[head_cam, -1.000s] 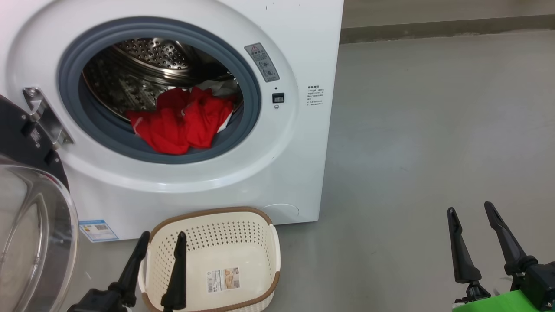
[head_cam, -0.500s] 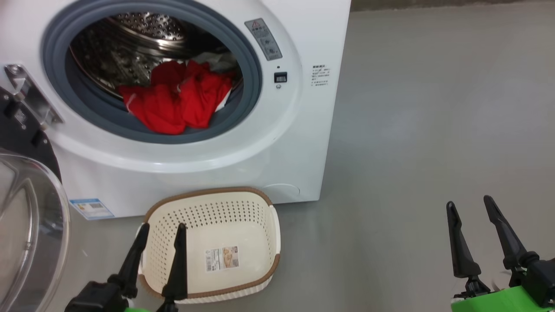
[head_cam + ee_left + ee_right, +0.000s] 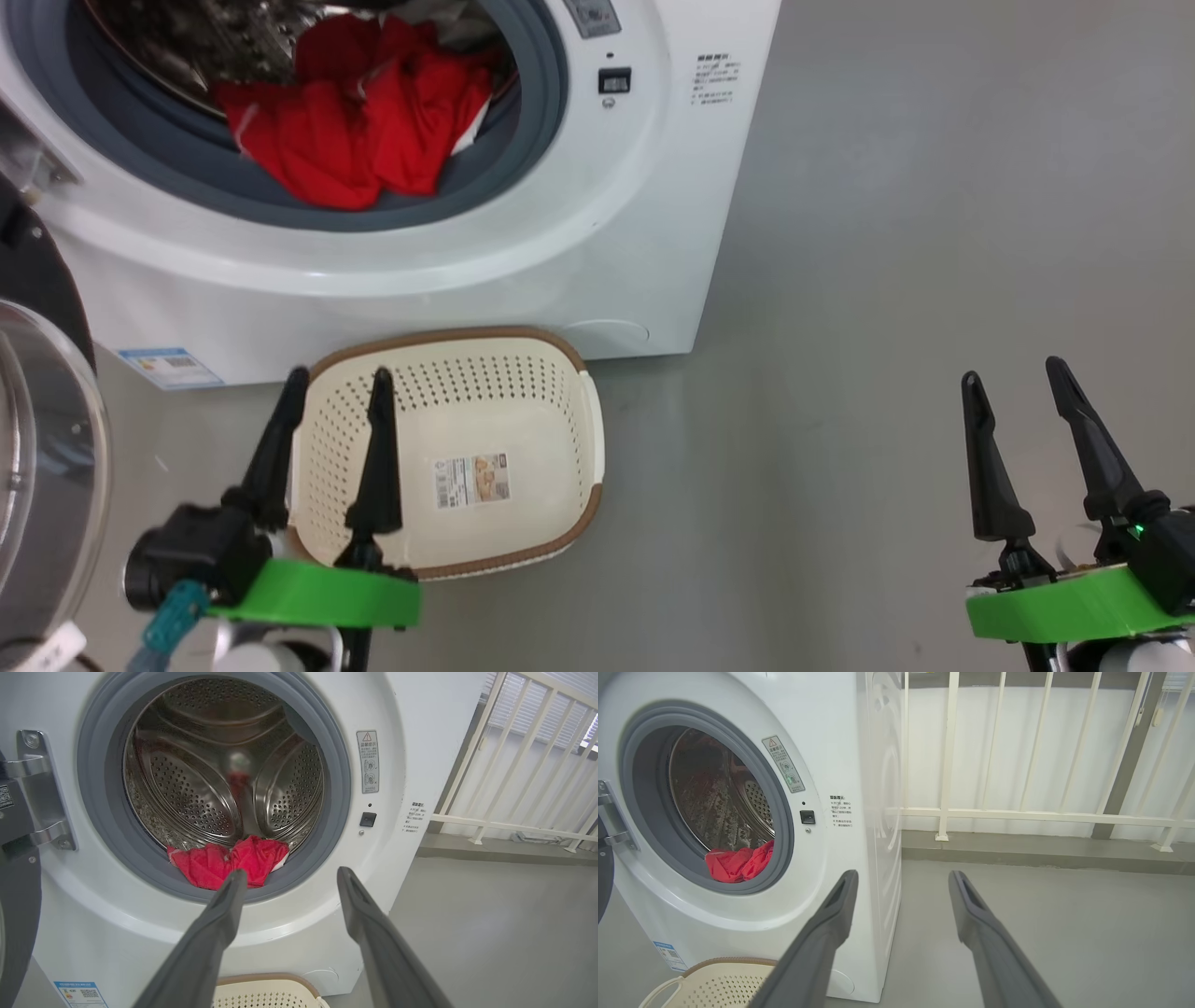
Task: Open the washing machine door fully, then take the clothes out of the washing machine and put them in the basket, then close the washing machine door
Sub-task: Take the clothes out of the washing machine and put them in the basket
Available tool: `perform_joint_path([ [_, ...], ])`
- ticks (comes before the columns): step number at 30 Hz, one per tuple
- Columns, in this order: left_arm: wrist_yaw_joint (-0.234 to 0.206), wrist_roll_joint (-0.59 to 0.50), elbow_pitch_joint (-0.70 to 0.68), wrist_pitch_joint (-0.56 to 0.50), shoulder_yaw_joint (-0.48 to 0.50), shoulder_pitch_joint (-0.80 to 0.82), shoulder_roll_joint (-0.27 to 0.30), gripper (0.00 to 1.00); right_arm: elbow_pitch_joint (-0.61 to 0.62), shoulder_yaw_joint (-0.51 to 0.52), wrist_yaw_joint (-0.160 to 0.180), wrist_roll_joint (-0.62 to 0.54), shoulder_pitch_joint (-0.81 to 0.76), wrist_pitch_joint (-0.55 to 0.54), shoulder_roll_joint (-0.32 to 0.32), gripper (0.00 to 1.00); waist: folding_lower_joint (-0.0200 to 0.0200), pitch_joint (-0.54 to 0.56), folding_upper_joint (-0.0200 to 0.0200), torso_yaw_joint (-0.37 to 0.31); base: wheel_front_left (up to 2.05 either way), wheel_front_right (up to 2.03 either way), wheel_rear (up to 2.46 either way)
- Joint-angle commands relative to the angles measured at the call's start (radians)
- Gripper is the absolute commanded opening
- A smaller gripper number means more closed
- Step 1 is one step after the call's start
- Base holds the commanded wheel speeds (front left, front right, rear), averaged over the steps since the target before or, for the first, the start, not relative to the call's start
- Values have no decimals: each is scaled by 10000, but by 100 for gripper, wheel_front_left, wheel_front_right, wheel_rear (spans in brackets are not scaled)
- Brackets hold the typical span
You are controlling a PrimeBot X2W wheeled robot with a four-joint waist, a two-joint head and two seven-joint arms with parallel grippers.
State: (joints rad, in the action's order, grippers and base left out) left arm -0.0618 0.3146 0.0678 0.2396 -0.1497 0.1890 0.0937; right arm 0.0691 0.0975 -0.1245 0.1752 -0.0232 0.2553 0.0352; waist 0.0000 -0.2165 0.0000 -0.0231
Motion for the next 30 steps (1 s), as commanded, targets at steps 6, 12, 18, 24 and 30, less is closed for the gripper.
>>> perform_joint_path([
  [6,-28,-265,220,104,302,1362,199,100,243,-350,-62,-95,610,65,150,100,0,-848,0,-134,0,0,0],
  [12,-127,-410,832,52,305,2672,276,100,218,-509,-62,-68,870,65,150,100,0,-1403,0,-326,0,0,0],
  [18,-352,-581,1669,14,432,3914,447,100,208,-608,-62,-48,1131,65,150,100,0,-1853,0,-546,0,0,0],
  [24,-448,-549,2646,-1,640,5058,656,100,180,-639,-62,2,1211,65,150,100,0,-2124,0,-713,0,0,0],
  [30,-385,-516,3666,-19,698,6375,833,100,206,-728,-62,25,1330,65,150,100,0,-2488,0,-845,0,0,0],
])
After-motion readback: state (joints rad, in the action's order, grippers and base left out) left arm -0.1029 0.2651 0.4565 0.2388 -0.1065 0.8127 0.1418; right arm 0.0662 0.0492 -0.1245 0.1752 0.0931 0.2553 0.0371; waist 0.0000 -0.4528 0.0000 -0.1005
